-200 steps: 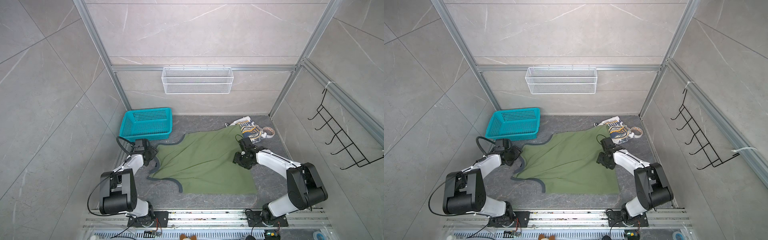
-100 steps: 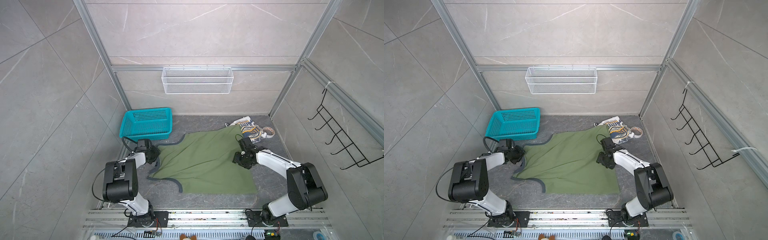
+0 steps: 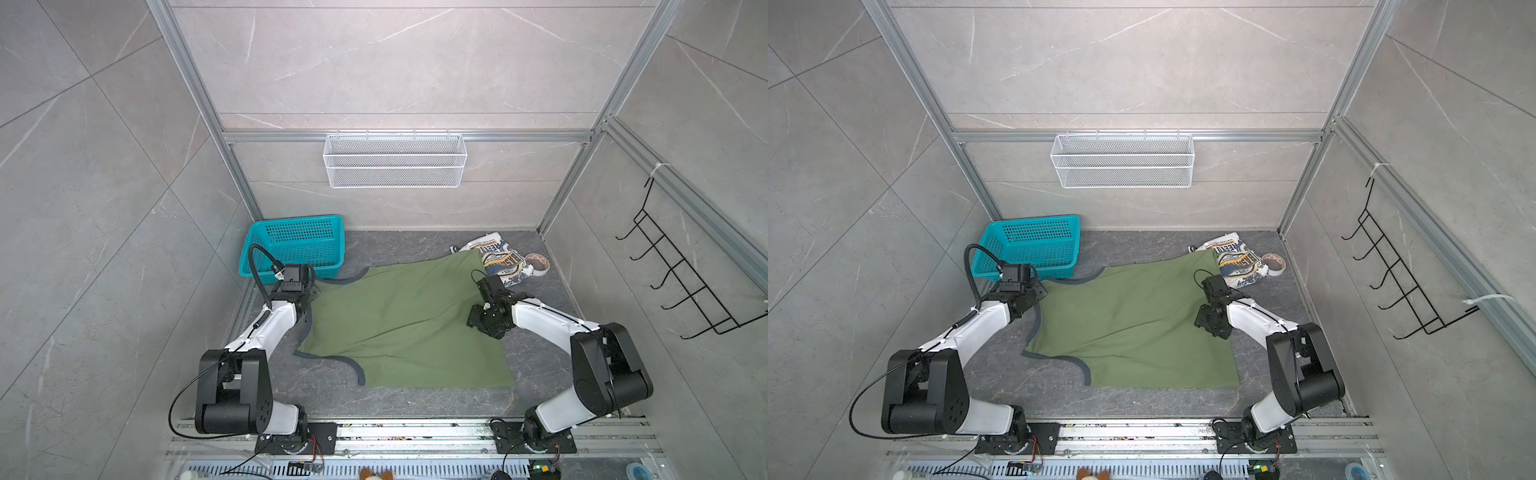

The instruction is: Fold and stack the tank tops

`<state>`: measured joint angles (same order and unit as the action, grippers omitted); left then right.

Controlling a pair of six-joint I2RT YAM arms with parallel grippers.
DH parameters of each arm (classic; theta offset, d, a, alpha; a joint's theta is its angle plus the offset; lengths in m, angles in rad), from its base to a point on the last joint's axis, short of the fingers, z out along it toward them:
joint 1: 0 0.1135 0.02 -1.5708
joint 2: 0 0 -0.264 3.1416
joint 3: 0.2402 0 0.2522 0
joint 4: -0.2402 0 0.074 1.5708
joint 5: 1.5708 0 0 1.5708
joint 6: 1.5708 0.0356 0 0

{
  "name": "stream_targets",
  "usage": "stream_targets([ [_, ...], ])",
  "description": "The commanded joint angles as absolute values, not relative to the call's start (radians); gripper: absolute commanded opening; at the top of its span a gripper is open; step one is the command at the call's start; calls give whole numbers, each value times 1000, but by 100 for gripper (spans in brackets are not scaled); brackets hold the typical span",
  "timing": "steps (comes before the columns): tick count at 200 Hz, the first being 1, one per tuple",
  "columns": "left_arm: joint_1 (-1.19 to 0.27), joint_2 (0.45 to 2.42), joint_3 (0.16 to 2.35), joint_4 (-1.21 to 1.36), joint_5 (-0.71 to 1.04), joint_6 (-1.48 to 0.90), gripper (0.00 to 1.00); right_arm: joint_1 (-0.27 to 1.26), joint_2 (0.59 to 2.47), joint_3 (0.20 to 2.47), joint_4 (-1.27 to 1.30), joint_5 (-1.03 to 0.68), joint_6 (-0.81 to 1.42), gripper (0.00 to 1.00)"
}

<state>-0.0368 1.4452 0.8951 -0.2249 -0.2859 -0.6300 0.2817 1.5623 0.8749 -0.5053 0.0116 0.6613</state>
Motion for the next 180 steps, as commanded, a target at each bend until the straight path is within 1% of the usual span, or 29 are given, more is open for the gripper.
stream_targets([
  [1, -13, 1494, 925, -314, -374, -606, 55, 281, 1551, 893, -527, 14, 654, 63],
  [24, 6, 1482, 945, -390, -441, -665, 68, 278, 1517, 904, -552, 46, 640, 63],
  [32, 7, 1459, 949, -415, -466, -677, 71, 275, 1506, 910, -559, 58, 635, 63],
  [37, 4, 1435, 950, -418, -494, -674, 72, 271, 1501, 915, -565, 64, 632, 63],
  [53, -29, 1376, 953, -393, -478, -642, 76, 255, 1487, 936, -569, 69, 622, 63],
  [62, -76, 1361, 974, -388, -477, -621, 77, 252, 1483, 954, -569, 73, 620, 63],
  [75, -158, 1375, 1026, -376, -408, -579, 77, 249, 1489, 994, -571, 78, 617, 63],
  [96, -278, 1497, 1176, -388, -305, -520, 78, 250, 1512, 1072, -563, 89, 609, 63],
  [124, -388, 1734, 1415, -441, -243, -475, 79, 245, 1582, 1213, -574, 121, 595, 63],
  [145, -425, 1878, 1570, -467, -234, -443, 80, 228, 1644, 1306, -564, 141, 593, 63],
  [180, -428, 2112, 1840, -556, -217, -399, 82, 180, 1773, 1430, -538, 120, 588, 64],
])
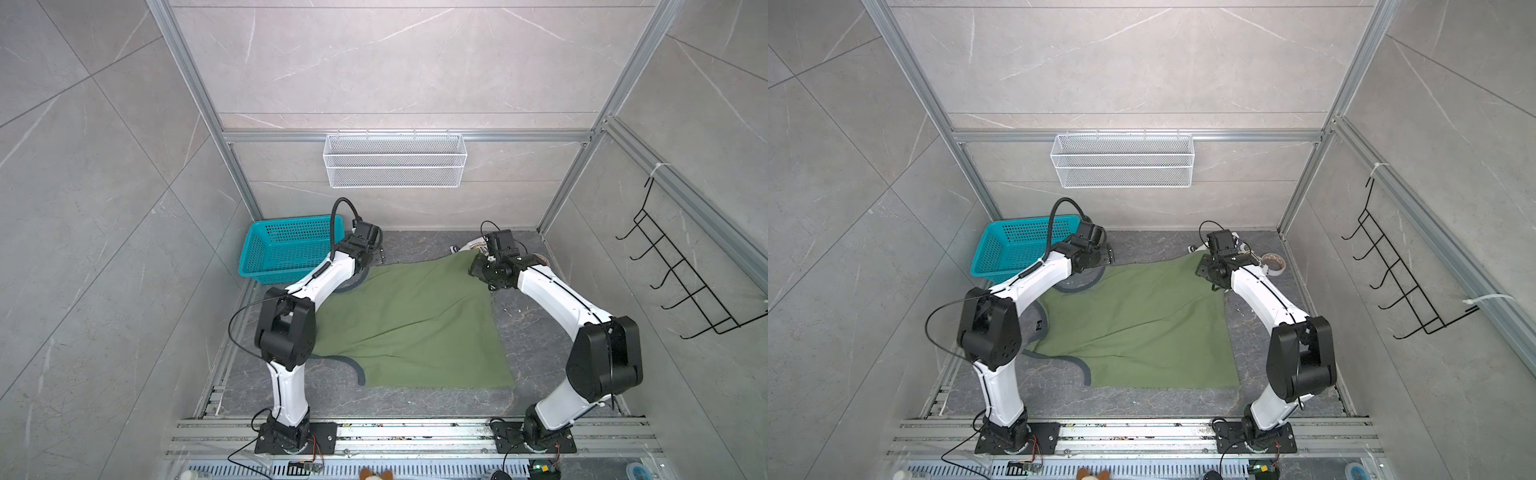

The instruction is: Fold and stack the tank tops

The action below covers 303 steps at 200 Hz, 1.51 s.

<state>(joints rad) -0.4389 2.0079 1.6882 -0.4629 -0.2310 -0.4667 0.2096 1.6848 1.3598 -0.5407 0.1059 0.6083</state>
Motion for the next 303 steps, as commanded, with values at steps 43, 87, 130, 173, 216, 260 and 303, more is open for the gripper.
stream_targets([
  [43, -424, 2323, 2090, -669, -270, -385, 80, 155, 1886, 1525, -522, 116, 563, 64],
  [87, -398, 2438, 2140, -698, -249, -447, 78, 123, 1971, 1611, -516, 98, 535, 65],
  [130, -394, 2467, 2138, -681, -229, -465, 78, 105, 2052, 1702, -497, 64, 497, 67],
  [173, -385, 2495, 2140, -675, -201, -466, 70, 99, 2143, 1790, -497, 36, 497, 65],
  [216, -382, 2504, 2140, -668, -180, -472, 55, 98, 2201, 1837, -492, 18, 494, 55],
  [260, -382, 2493, 2143, -661, -157, -473, 33, 91, 2233, 1878, -506, 21, 485, 43],
  [303, -382, 2460, 2148, -660, -147, -472, 10, 90, 2241, 1902, -517, 34, 472, 22],
])
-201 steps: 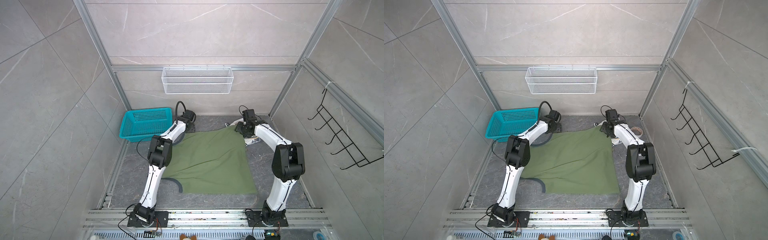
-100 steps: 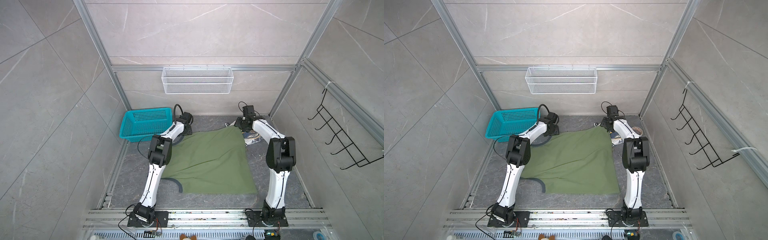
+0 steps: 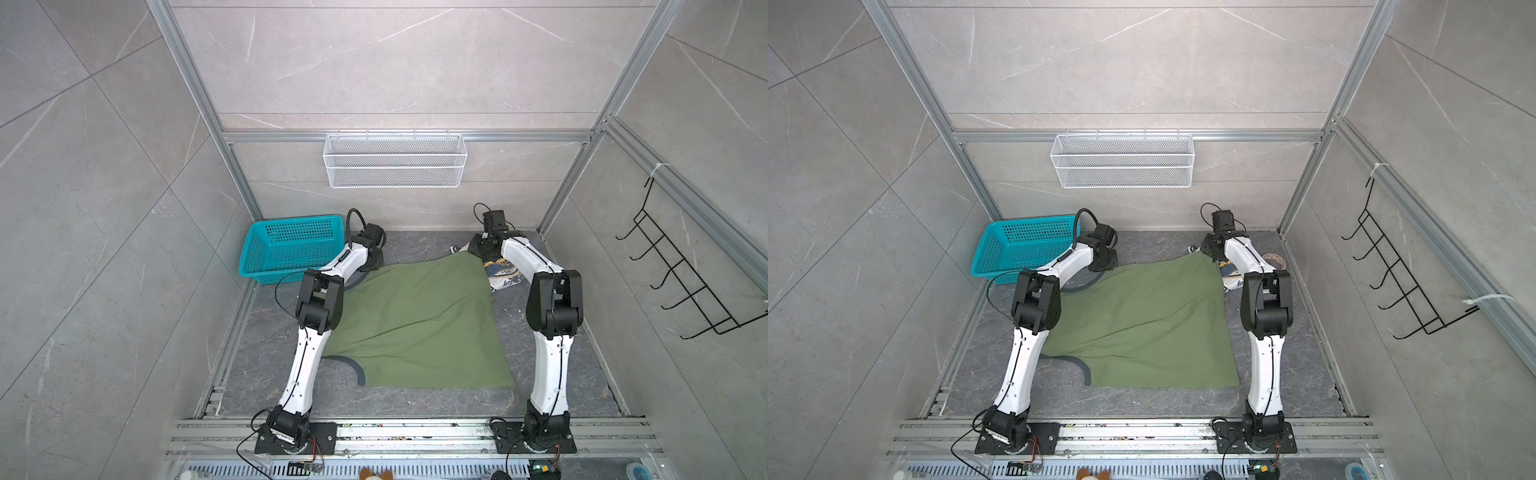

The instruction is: Fold and stack the tank tops

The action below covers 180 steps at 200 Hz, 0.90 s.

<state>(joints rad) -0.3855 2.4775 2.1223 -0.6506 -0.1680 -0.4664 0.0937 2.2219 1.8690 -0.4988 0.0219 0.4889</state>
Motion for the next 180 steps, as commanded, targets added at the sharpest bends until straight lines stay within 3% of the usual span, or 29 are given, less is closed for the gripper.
stream_targets([
  [1, -382, 2458, 2147, -660, -147, -472, 9, 90, 2241, 1902, -517, 34, 471, 22],
  [20, -382, 2424, 2119, -634, -149, -474, 2, 89, 2237, 1907, -517, 36, 466, 11],
  [49, -382, 2340, 2018, -558, -160, -472, 0, 89, 2218, 1893, -511, 40, 458, 0],
  [102, -382, 2075, 1732, -331, -208, -468, 0, 90, 2091, 1725, -378, -14, 448, 0],
  [180, -387, 1902, 1421, -144, -154, -465, 1, 90, 1794, 1287, -137, -67, 476, 0],
])
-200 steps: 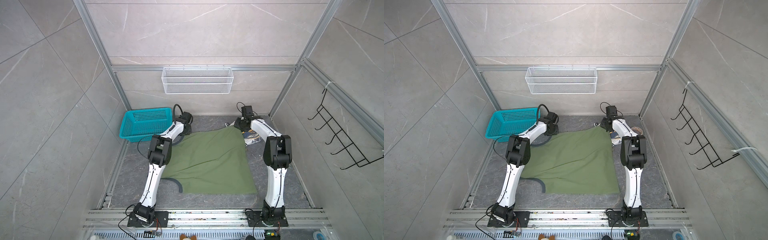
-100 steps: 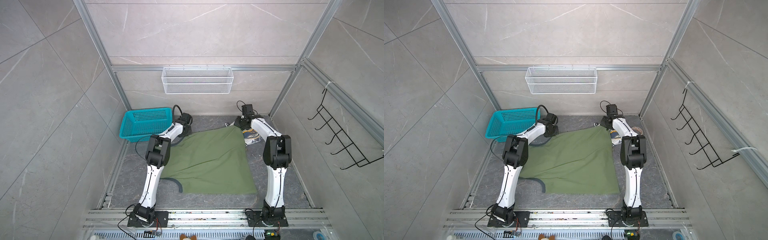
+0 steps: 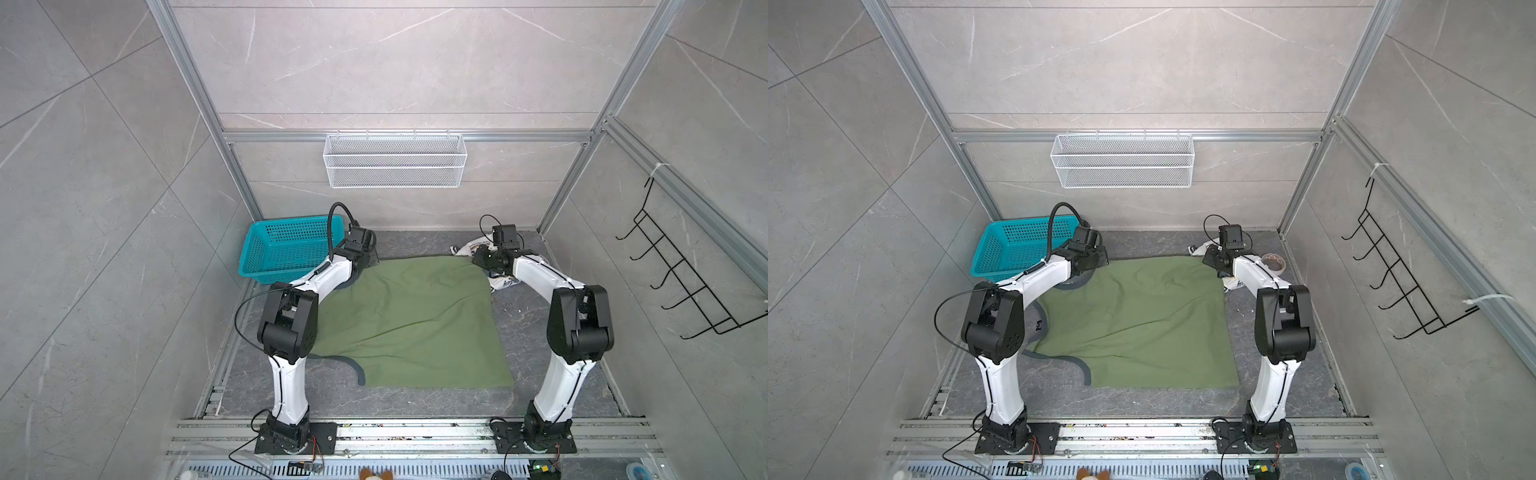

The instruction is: Fold and stack the tank tops

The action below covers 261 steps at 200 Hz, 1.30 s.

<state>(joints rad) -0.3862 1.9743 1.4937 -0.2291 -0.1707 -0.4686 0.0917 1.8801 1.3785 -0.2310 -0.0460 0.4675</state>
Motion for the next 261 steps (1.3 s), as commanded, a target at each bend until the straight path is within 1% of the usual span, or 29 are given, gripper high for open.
stream_targets([
  [1, -387, 1900, 1416, -141, -154, -464, 1, 90, 1790, 1284, -135, -70, 478, 0],
  [35, -399, 1829, 1293, -63, -136, -458, 1, 90, 1696, 1154, -114, -77, 513, 0],
  [109, -454, 1661, 1039, -2, -146, -494, 1, 91, 1464, 873, -87, -57, 616, 0],
  [162, -532, 1554, 885, -1, -195, -555, 2, 90, 1389, 736, -87, -37, 648, 0],
  [205, -569, 1562, 816, -31, -196, -612, 8, 90, 1377, 655, -89, -46, 677, 0],
  [217, -569, 1558, 797, -34, -196, -630, 11, 90, 1384, 640, -87, -45, 688, 4],
  [228, -569, 1550, 789, -43, -207, -643, 15, 90, 1387, 637, -94, -37, 691, 13],
  [242, -569, 1534, 796, -75, -226, -649, 27, 88, 1386, 653, -130, -12, 696, 20],
  [250, -569, 1525, 807, -95, -240, -647, 32, 88, 1379, 664, -145, -2, 698, 27],
  [261, -569, 1506, 824, -129, -264, -641, 36, 86, 1365, 683, -182, 26, 703, 37],
])
